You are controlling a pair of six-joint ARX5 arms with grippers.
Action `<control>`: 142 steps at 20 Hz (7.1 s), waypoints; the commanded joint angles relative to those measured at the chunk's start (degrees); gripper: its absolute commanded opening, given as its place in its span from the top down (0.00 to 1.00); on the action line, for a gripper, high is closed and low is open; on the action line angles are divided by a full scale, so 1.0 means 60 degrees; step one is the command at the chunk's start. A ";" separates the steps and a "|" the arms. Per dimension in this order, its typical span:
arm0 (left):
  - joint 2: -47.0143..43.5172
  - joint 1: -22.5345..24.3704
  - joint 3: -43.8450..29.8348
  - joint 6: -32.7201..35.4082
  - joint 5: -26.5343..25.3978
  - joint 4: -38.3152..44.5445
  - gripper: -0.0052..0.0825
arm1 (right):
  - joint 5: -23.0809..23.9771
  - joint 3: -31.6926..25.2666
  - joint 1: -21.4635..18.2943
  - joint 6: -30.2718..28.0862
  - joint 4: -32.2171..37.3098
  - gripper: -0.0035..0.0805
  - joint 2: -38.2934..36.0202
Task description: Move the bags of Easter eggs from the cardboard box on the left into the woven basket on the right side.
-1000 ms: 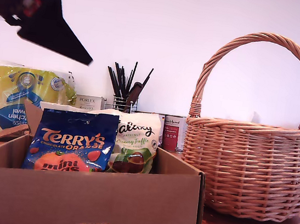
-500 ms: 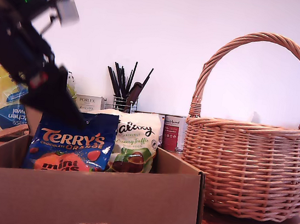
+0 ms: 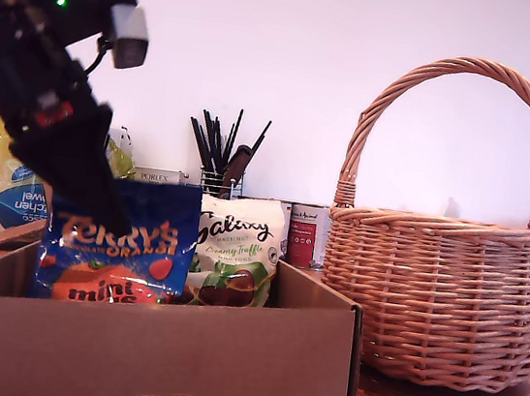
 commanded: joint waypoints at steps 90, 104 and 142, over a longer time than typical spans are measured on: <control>0.4054 -0.5366 0.3238 -1.1850 -0.6623 0.7289 0.44 | -0.0605 -0.0131 0.0044 0.0044 0.0138 0.97 -0.0058; 0.2546 -0.5399 0.3490 -0.8856 -0.6484 0.5530 0.23 | -0.0601 -0.0131 0.0044 0.0040 0.0168 0.97 -0.0058; 0.3541 -0.5176 0.3799 -0.0546 -0.4714 0.6043 0.15 | -0.0776 -0.0127 0.0044 0.0040 0.0222 0.97 -0.0058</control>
